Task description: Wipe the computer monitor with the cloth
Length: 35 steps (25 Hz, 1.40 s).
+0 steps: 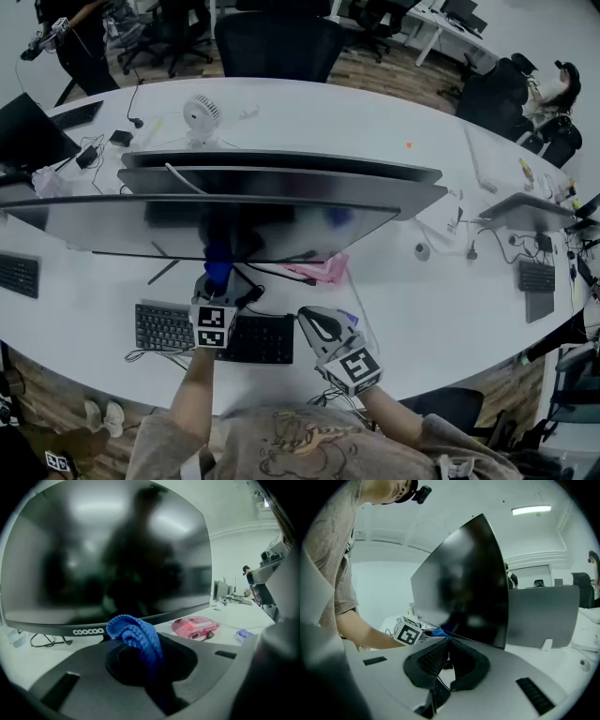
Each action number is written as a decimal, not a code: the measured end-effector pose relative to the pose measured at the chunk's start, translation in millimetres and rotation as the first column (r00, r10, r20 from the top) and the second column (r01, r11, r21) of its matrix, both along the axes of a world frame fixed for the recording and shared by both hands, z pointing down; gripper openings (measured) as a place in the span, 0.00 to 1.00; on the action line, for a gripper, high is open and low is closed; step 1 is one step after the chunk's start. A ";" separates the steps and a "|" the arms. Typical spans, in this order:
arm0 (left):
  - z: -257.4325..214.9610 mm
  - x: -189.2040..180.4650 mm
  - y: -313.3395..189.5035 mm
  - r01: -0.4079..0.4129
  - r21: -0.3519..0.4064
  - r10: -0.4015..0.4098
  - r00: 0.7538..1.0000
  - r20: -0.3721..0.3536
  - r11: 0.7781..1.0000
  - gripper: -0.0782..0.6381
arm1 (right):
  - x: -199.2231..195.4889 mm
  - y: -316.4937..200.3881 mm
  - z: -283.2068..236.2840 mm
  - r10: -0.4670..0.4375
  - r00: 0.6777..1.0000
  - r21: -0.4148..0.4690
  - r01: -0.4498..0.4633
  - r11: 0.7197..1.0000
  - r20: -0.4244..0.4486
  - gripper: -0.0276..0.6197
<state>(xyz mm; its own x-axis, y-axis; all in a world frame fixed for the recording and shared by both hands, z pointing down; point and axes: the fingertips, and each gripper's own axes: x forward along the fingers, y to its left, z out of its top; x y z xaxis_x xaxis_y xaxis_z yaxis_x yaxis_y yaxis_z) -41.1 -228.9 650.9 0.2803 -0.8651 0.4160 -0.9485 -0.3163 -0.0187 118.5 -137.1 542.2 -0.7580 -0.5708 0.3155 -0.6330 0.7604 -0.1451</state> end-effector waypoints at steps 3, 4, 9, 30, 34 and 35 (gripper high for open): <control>0.7 22.6 -0.8 -0.020 -0.005 0.020 1.000 -0.007 1.000 0.18 | 16.2 0.9 1.7 0.009 1.000 0.006 -0.009 1.000 -0.006 0.08; 2.1 30.2 -0.6 -0.028 -0.007 0.028 1.000 -0.009 1.000 0.18 | 21.5 1.2 2.0 0.013 1.000 0.007 -0.013 1.000 -0.005 0.08; -0.1 69.8 -3.7 -0.074 0.004 0.074 0.997 -0.019 0.997 0.18 | 44.1 1.4 -0.2 0.038 0.999 0.005 -0.038 0.999 0.007 0.08; -10.0 201.2 -6.4 -0.242 0.023 0.243 0.969 -0.045 0.970 0.18 | 112.5 4.6 0.3 0.096 0.995 0.013 -0.096 0.995 -0.003 0.08; -10.1 218.1 -6.4 -0.261 0.021 0.262 0.964 -0.045 0.965 0.18 | 120.7 3.5 0.8 0.110 0.994 0.009 -0.110 0.994 0.007 0.08; -10.1 222.0 -6.5 -0.265 0.021 0.266 0.963 -0.047 0.964 0.18 | 122.4 3.1 1.0 0.114 0.993 0.007 -0.114 0.993 0.009 0.08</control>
